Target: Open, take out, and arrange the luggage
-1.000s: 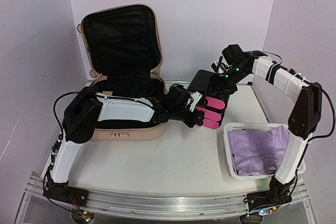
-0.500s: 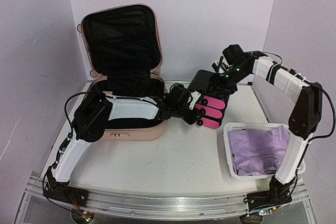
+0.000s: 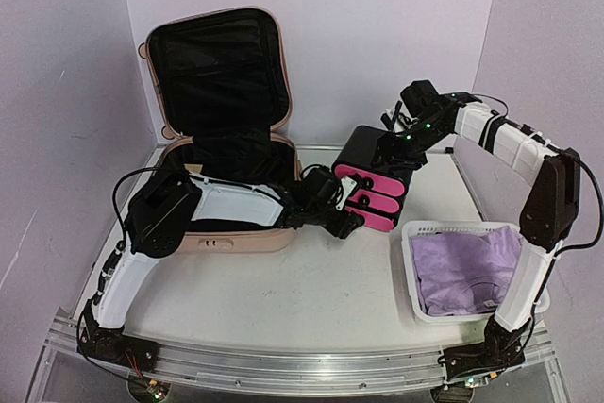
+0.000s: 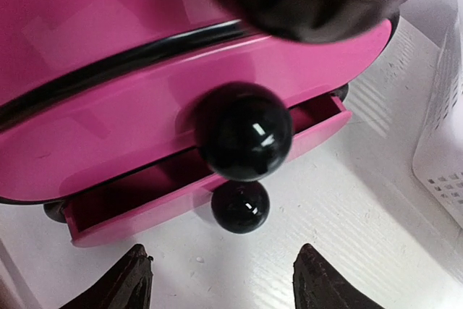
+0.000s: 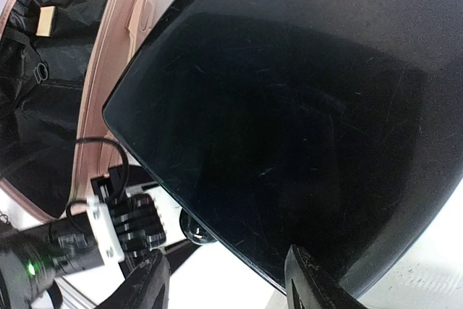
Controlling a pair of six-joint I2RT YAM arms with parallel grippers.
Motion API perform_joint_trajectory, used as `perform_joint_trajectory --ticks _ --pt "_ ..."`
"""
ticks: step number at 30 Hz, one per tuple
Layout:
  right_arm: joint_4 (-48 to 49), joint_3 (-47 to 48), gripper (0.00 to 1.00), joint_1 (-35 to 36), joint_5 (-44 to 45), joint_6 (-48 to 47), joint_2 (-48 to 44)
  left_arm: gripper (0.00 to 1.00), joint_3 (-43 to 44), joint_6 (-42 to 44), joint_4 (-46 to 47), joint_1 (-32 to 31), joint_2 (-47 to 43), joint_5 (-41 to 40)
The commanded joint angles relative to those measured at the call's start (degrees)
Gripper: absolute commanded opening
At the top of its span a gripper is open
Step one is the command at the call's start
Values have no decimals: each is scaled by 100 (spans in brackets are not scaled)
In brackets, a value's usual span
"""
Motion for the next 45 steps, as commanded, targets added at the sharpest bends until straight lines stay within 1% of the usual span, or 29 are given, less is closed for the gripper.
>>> perform_joint_trajectory --ticks 1,8,13,17,21,23,25,26,28,30,35,38,40,43,45 --pt "-540 -250 56 41 -55 114 73 68 183 -198 394 -145 -90 -732" --pt "-536 -238 56 40 -68 136 28 67 552 -164 614 -352 345 -1585" --pt "-532 -250 56 41 -55 141 -21 65 662 -399 785 -365 567 -1818" --pt "-525 -252 56 45 -77 158 -37 65 594 -635 971 -365 644 -2039" --pt "-516 -287 56 40 -89 163 -61 65 631 -758 1204 -365 774 -2011" --pt "-519 -291 56 43 -93 167 -77 64 714 -788 1225 -369 863 -2020" --pt "-512 -310 56 42 -89 184 -117 63 560 -971 1308 -380 805 -2212" --pt "-514 -315 56 40 -89 187 -129 63 357 -1007 1496 -382 724 -2250" --pt "-506 -326 56 41 -76 188 -156 66 31 -995 1934 -391 609 -2243" --pt "-499 -330 56 44 -84 193 -161 67 -44 -1027 1966 -391 593 -2321" --pt "-477 -363 56 43 -142 220 -174 66 -264 -1229 2058 -398 468 -2315" --pt "-470 -383 56 41 -114 220 -201 66 -234 -1248 2071 -400 507 -2331" --pt "-472 -370 56 47 -143 228 -207 69 -117 -1164 2072 -400 576 -2311" --pt "-472 -379 55 43 -150 238 -241 76 -62 -1309 2077 -400 613 -2335" --pt "-467 -378 55 40 -140 238 -259 77 21 -1341 2088 -400 646 -2263"
